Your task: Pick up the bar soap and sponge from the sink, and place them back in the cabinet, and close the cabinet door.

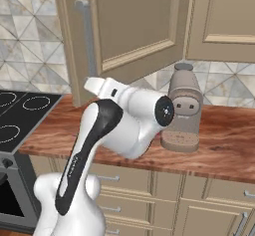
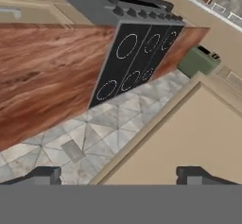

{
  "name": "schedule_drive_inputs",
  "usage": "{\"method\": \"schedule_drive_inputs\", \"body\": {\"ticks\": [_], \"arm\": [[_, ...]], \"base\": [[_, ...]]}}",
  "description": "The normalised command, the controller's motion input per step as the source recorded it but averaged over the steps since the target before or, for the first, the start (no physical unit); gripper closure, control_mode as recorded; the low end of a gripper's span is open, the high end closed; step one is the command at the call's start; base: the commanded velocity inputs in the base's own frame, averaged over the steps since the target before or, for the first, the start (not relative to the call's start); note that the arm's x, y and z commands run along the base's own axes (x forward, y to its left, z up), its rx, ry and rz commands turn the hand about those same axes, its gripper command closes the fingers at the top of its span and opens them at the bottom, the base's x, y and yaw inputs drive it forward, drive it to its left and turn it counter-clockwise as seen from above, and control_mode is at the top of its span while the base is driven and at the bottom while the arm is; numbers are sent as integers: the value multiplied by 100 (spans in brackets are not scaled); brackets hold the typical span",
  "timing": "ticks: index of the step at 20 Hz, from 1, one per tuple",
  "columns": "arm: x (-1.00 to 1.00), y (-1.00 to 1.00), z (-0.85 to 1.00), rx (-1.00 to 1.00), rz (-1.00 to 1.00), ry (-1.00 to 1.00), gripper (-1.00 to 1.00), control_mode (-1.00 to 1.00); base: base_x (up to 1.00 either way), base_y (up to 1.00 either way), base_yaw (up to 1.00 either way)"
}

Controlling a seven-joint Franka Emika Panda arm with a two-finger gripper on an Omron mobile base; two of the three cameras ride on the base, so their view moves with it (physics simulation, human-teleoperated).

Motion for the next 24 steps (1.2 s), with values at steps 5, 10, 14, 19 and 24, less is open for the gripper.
{"method": "schedule_drive_inputs", "body": {"ticks": [5, 10, 14, 19, 24], "arm": [[79, 100, 2, -41, -19, 0, -100, -100], [89, 100, -11, -39, -26, -1, -100, -100], [99, 89, -11, -33, -27, 0, -100, -100], [100, 52, -9, -26, -26, 0, -100, -100], [99, 13, -25, -20, -23, -8, -100, -100]], "base": [[0, 0, 0], [0, 0, 0], [0, 0, 0], [0, 0, 0], [0, 0, 0]]}}
